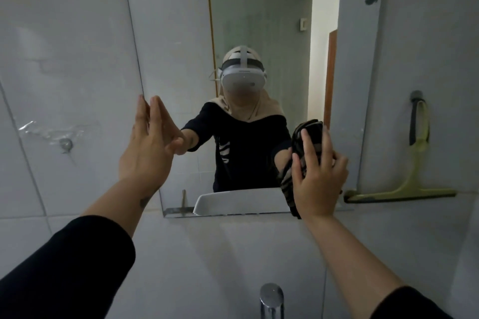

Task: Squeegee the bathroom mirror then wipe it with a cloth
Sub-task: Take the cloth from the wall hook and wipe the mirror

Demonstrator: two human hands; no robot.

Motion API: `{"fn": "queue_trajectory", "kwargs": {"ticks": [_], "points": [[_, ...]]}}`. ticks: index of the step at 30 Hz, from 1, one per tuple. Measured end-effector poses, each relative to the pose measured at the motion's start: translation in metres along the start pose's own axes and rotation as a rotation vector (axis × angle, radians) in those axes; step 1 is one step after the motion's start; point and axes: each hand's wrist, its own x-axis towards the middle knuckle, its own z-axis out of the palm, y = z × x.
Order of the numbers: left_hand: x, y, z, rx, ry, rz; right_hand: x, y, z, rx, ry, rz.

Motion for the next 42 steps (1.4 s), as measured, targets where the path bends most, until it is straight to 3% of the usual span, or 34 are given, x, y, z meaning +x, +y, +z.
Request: {"fn": "queue_trajectory", "kwargs": {"ticks": [11, 19, 25, 29, 33, 42], "points": [[-0.032, -0.021, -0.003, -0.185, -0.004, 0.157, -0.008, -0.134, 0.027, 0.036, -0.084, -0.347], [-0.098, -0.064, 0.027, -0.138, -0.117, 0.006, -0.042, -0.177, 0.037, 0.034, -0.265, -0.610], [-0.118, -0.053, 0.032, -0.129, -0.180, 0.014, -0.068, -0.144, 0.029, 0.009, -0.369, -0.685], [-0.126, -0.037, 0.044, -0.051, -0.238, 0.091, -0.075, -0.103, 0.024, 0.003, -0.350, -0.628], [-0.126, -0.027, 0.054, 0.087, -0.293, 0.047, -0.080, -0.060, 0.017, -0.012, -0.317, -0.544], [-0.128, -0.019, 0.075, 0.089, -0.208, 0.007, -0.076, 0.049, -0.005, -0.082, -0.242, -0.447]]}}
